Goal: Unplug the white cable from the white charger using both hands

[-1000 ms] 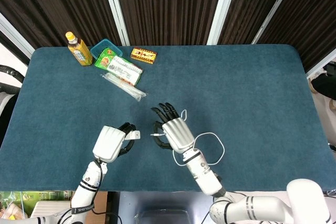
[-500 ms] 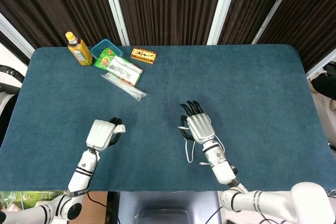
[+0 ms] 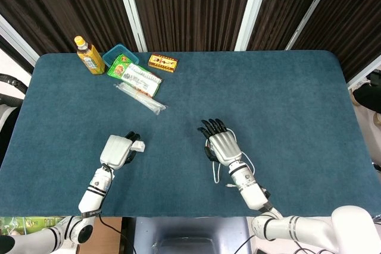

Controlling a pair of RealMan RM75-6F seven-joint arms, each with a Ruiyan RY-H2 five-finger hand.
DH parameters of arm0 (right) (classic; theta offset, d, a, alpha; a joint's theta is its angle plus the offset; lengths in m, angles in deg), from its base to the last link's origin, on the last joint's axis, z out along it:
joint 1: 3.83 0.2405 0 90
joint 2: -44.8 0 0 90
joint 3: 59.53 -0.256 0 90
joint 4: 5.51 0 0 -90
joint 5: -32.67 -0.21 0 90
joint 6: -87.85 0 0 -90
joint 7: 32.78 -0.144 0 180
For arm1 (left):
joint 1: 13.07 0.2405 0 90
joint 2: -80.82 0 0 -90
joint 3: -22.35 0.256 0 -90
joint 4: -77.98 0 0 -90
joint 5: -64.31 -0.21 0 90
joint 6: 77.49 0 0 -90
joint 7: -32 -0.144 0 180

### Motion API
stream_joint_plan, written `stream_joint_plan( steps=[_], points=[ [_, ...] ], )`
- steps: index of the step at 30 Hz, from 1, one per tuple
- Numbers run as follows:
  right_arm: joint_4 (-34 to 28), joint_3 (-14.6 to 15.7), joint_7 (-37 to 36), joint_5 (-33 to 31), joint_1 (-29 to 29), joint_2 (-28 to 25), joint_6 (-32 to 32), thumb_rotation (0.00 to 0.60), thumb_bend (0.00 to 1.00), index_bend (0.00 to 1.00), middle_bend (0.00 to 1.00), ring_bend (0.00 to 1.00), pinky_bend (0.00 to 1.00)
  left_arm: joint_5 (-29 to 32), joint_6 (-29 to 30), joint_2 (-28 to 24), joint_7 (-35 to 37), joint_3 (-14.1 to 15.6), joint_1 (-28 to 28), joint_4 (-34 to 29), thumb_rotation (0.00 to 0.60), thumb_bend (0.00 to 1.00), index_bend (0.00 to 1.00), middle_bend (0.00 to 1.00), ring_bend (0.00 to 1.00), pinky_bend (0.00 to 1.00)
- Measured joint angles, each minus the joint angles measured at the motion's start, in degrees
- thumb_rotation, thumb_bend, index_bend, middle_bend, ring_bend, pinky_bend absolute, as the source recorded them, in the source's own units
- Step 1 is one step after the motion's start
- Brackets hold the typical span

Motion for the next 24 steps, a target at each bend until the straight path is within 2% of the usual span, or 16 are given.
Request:
stream_joint_plan(
  steps=[4, 8, 13, 15, 16, 17, 18, 19, 22, 24],
  points=[
    [-2.3, 0.0, 0.1, 0.3, -0.4, -1.8, 0.3, 0.600, 0.49, 0.01, 0.05, 0.00, 0.00, 0.7, -0.7, -1.0, -1.5, 0.1, 0.0, -1.9, 0.600, 0.44, 0.23, 0.22, 1.00, 1.00],
    [-5.5, 0.1, -0.3, 0.4, -0.9, -4.2, 0.2, 0.600, 0.41, 0.00, 0.03, 0.00, 0.00, 1.0, -0.3, -1.8, -2.4, 0.1, 0.2, -4.0, 0.600, 0.44, 0.22, 0.20, 1.00, 1.00],
    [-10.6, 0.7, -1.8, 1.8, -2.3, -8.5, 1.3, 0.600, 0.39, 0.00, 0.01, 0.00, 0.00, -0.4, 2.5, -4.3, -2.5, 0.3, 1.1, -8.3, 0.600, 0.44, 0.21, 0.19, 0.99, 1.00],
    [-13.2, 1.4, -2.3, 3.0, -3.4, -10.9, 2.3, 0.600, 0.37, 0.00, 0.00, 0.00, 0.00, -1.5, 4.3, -5.9, -2.0, 0.5, 1.8, -10.5, 0.600, 0.44, 0.21, 0.18, 0.93, 1.00],
    [-14.4, 1.8, -2.5, 3.6, -4.0, -12.2, 2.9, 0.600, 0.35, 0.00, 0.00, 0.00, 0.00, -2.5, 5.9, -7.3, -1.6, 0.8, 2.4, -12.1, 0.600, 0.43, 0.19, 0.18, 0.82, 0.97],
    [-15.7, 2.4, -2.6, 4.2, -4.6, -13.5, 3.4, 0.600, 0.33, 0.00, 0.00, 0.00, 0.00, -3.4, 7.2, -8.5, -1.1, 1.1, 3.0, -13.3, 0.600, 0.43, 0.19, 0.18, 0.72, 0.92],
    [-17.4, 3.3, -2.7, 5.2, -5.6, -15.6, 4.3, 0.600, 0.32, 0.00, 0.00, 0.00, 0.00, -4.3, 8.4, -9.8, -0.3, 1.5, 3.6, -14.7, 0.600, 0.43, 0.17, 0.16, 0.51, 0.75],
    [-18.8, 4.1, -2.7, 5.9, -6.4, -17.3, 5.1, 0.600, 0.31, 0.00, 0.00, 0.00, 0.00, -5.6, 9.7, -11.7, 1.1, 2.3, 4.5, -16.3, 0.600, 0.43, 0.16, 0.15, 0.30, 0.53],
    [-23.2, 7.2, -1.4, 7.7, -10.2, -24.0, 8.6, 0.600, 0.27, 0.00, 0.00, 0.00, 0.00, -9.0, 12.5, -16.6, 6.8, 5.0, 6.9, -19.1, 0.600, 0.43, 0.13, 0.07, 0.03, 0.13],
    [-25.7, 9.1, -0.2, 8.6, -13.7, -28.8, 12.6, 0.600, 0.26, 0.00, 0.00, 0.00, 0.00, -11.1, 14.9, -19.3, 11.3, 6.8, 8.7, -19.8, 0.600, 0.43, 0.12, 0.04, 0.00, 0.04]
  ],
)
